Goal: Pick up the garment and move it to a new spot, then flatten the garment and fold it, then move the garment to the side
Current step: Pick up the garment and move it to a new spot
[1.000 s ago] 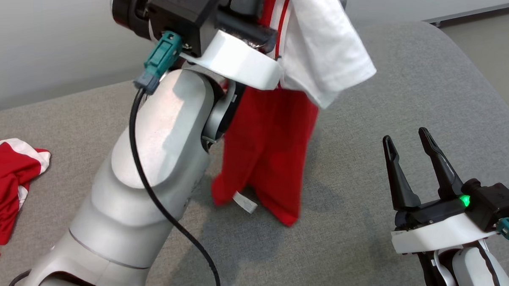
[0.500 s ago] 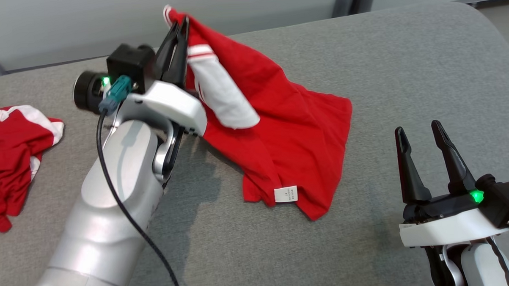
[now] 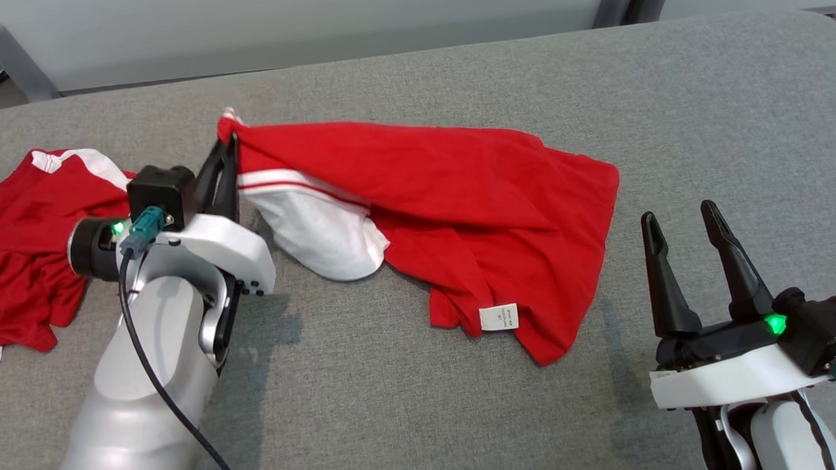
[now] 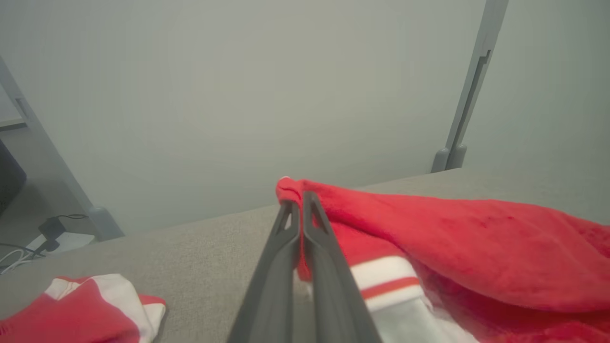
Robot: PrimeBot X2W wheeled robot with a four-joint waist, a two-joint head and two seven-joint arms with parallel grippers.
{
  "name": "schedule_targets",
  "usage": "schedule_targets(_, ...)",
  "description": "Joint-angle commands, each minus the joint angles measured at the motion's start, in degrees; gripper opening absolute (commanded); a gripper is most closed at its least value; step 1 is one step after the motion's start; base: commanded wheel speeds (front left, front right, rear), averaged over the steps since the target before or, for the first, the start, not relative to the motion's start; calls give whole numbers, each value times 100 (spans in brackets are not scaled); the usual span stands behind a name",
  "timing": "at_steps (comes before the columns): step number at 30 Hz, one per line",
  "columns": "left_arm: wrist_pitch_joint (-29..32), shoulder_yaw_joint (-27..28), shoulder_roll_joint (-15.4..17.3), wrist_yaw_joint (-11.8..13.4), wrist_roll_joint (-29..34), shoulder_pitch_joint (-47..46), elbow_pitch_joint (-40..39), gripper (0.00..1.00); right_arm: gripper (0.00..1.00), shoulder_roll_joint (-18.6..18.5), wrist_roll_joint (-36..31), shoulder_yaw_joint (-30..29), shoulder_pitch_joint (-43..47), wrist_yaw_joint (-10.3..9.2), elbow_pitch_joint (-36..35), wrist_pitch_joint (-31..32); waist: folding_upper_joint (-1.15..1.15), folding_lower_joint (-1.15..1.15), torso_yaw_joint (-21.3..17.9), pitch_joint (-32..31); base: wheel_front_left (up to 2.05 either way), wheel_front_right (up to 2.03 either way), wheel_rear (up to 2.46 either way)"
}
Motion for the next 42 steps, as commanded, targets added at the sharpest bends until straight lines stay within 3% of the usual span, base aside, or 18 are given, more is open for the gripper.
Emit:
schedule_targets(1, -32, 168, 128, -118, 11, -56, 16, 0, 100, -36, -43, 172, -140, 41, -97, -67, 0, 0, -8, -12, 0, 0, 0)
schedule_targets(2, -32, 151, 112, -208, 12, -64, 130, 0, 100, -36, -42, 192, -141, 41, -84, -67, 0, 0, -14, -21, 0, 0, 0)
schedule_targets(3, -32, 148, 98, -258, 22, -81, 214, 9, 100, -36, -40, 212, -139, 41, -72, -67, 0, 0, -22, -30, 0, 0, 0)
schedule_targets(4, -32, 143, 84, -299, 47, -96, 268, 35, 100, -36, -37, 235, -137, 41, -59, -67, 0, 0, -32, -38, 0, 0, 0)
schedule_targets(5, -32, 142, 67, -334, 69, -101, 309, 82, 100, -36, -31, 258, -139, 41, -45, -67, 0, 0, -45, -47, 0, 0, 0)
schedule_targets(6, -32, 156, 52, -346, 87, -103, 336, 100, 100, -36, -26, 281, -140, 41, -33, -67, 0, 0, -60, -58, 0, 0, 0)
schedule_targets(13, -32, 350, 8, -450, 137, -25, 138, 100, 100, -36, -2, 371, -126, 41, -2, -67, 0, 0, -149, -129, 0, 0, 0)
schedule_targets(21, -32, 905, -119, -562, 13, 969, -1030, 100, 100, -36, -15, 388, 6, 41, -20, -67, 0, 0, -130, -296, 0, 0, 0)
schedule_targets(32, -32, 1355, -392, -763, -34, 2411, -3123, 100, 100, -45, -296, 121, 395, 41, -205, -67, 0, 0, 240, -515, 0, 0, 0)
schedule_targets(42, -32, 1324, -467, -815, 137, 3064, -3274, 100, 100, -43, -305, 153, 653, 41, -161, -67, 0, 0, 324, -616, 0, 0, 0)
